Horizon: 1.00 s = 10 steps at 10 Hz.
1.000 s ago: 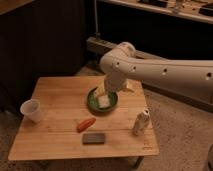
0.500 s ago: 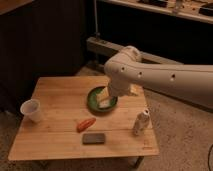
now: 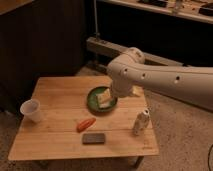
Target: Move the arm in a circular motion
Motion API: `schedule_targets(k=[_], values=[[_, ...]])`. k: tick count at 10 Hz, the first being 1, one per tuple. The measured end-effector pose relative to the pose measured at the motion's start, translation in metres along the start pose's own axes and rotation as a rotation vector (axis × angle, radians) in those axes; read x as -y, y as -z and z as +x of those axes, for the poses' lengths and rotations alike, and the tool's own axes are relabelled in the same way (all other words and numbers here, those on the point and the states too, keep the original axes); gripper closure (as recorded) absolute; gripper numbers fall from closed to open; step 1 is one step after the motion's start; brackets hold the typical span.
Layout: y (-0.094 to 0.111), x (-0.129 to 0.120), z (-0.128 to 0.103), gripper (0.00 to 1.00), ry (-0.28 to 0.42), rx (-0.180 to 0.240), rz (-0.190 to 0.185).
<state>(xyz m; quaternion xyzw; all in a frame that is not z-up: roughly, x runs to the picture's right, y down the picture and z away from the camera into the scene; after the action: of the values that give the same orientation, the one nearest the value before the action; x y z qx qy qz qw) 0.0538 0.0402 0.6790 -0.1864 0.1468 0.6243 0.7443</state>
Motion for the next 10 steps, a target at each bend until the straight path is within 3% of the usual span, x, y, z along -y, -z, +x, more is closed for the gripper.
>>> schedule_targets(k=[2, 3, 6, 9, 10], values=[[0.0, -0.01, -0.009, 0.0, 0.062, -0.025, -0.03], [-0.001, -0.027, -0.017, 0.0, 0.118, -0.045, -0.046], [-0.001, -0.054, -0.05, 0.0, 0.22, -0.063, -0.054], [0.0, -0.04, -0.082, 0.0, 0.229, -0.043, -0.08], [0.003, -0.031, -0.099, 0.0, 0.218, -0.025, -0.118]])
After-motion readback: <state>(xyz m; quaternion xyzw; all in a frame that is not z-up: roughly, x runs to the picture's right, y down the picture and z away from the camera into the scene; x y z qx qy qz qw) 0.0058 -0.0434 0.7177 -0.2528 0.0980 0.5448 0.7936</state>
